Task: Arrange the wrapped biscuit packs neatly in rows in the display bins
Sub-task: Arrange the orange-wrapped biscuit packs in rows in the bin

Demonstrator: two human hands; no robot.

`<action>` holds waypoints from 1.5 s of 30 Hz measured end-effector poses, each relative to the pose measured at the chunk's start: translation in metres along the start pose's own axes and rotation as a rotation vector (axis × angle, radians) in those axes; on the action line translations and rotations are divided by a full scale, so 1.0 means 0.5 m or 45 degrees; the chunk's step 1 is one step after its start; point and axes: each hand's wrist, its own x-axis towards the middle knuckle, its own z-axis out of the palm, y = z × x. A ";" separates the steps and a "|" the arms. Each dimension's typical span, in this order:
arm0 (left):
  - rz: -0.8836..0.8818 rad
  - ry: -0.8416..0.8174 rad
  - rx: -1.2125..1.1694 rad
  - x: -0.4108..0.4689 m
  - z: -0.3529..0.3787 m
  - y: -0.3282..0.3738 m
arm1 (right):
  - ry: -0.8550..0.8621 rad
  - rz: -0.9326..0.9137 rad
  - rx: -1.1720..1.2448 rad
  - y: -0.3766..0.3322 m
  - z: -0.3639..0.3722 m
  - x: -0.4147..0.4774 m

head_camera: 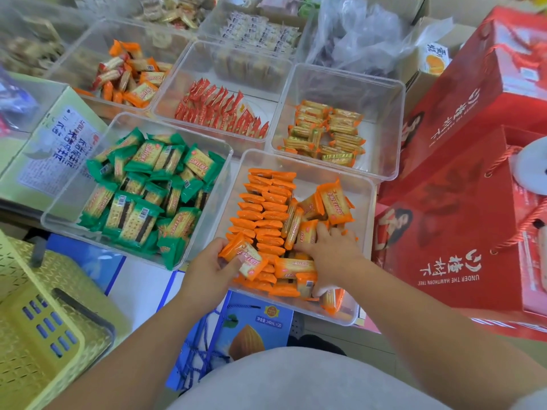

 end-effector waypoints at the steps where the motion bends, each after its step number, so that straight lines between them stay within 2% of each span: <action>1: -0.002 0.000 -0.004 0.000 0.000 -0.001 | 0.036 -0.001 0.001 0.000 -0.001 -0.002; 5: 0.005 0.013 -0.033 -0.001 -0.002 -0.003 | 0.071 -0.012 0.109 -0.010 0.010 -0.023; 12: -0.014 0.004 -0.123 -0.003 -0.006 0.000 | -0.088 -0.081 0.219 -0.014 0.011 -0.028; 18: -0.017 0.026 -0.153 -0.001 -0.006 -0.004 | -0.023 -0.054 0.402 -0.006 -0.002 -0.034; 22: -0.026 0.027 -0.332 -0.004 -0.012 -0.006 | 0.086 -0.027 0.490 0.013 -0.017 -0.059; 27: -0.041 0.128 -0.553 -0.016 -0.021 -0.004 | 0.226 0.034 0.583 0.043 -0.076 -0.101; 32: -0.042 0.265 -0.712 -0.036 -0.035 0.000 | 0.480 0.016 1.054 0.043 -0.166 -0.094; 37: -0.028 0.368 -0.748 -0.054 -0.063 -0.001 | 0.693 -0.058 1.324 -0.021 -0.228 0.000; 39: -0.014 0.392 -0.760 -0.059 -0.074 0.001 | 0.699 -0.025 1.457 -0.057 -0.231 0.048; 45: 0.055 0.415 -0.622 -0.071 -0.083 0.013 | 0.507 0.074 1.411 -0.108 -0.171 0.135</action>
